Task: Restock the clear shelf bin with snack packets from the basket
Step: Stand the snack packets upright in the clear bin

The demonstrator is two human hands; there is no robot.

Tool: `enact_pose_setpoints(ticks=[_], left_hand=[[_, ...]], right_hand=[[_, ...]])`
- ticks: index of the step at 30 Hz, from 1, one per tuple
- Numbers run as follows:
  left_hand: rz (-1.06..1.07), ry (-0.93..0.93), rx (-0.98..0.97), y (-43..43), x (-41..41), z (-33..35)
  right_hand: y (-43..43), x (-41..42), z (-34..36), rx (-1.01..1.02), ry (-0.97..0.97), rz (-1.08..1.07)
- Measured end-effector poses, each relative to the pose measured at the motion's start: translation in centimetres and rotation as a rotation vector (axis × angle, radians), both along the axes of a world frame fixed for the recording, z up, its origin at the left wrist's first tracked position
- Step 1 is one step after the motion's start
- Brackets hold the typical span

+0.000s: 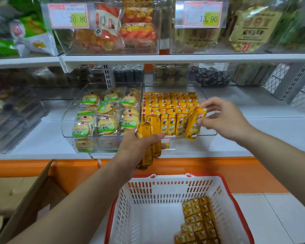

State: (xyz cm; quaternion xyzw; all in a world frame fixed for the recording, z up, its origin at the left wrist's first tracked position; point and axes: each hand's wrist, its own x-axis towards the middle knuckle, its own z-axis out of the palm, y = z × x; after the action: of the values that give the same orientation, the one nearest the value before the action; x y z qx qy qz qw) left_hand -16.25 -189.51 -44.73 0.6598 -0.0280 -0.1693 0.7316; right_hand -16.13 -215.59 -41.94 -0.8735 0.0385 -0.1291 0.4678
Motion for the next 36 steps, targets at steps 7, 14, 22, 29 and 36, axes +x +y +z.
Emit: enact_pose_setpoints(ticks=[7, 14, 22, 29, 36], left_hand=[[-0.040, -0.013, 0.031, 0.3, 0.6, 0.0], [-0.060, -0.031, 0.037, 1.3, 1.4, -0.5], [-0.066, -0.029, 0.050, 0.8, 1.8, -0.9], [-0.101, -0.034, 0.039, -0.5, 1.4, -1.0], [-0.195, -0.057, 0.108, -1.5, 0.3, -1.8]], right_hand=[[0.1, 6.1, -2.8, -0.379, 0.021, -0.161], [0.5, 9.6, -6.0, -0.434, 0.119, -0.160], [0.2, 10.2, -6.5, -0.392, 0.184, -0.142], [0.9, 5.9, -2.5, -0.563, 0.173, -0.028], [3.4, -2.8, -0.2, 0.153, 0.179, 0.257]])
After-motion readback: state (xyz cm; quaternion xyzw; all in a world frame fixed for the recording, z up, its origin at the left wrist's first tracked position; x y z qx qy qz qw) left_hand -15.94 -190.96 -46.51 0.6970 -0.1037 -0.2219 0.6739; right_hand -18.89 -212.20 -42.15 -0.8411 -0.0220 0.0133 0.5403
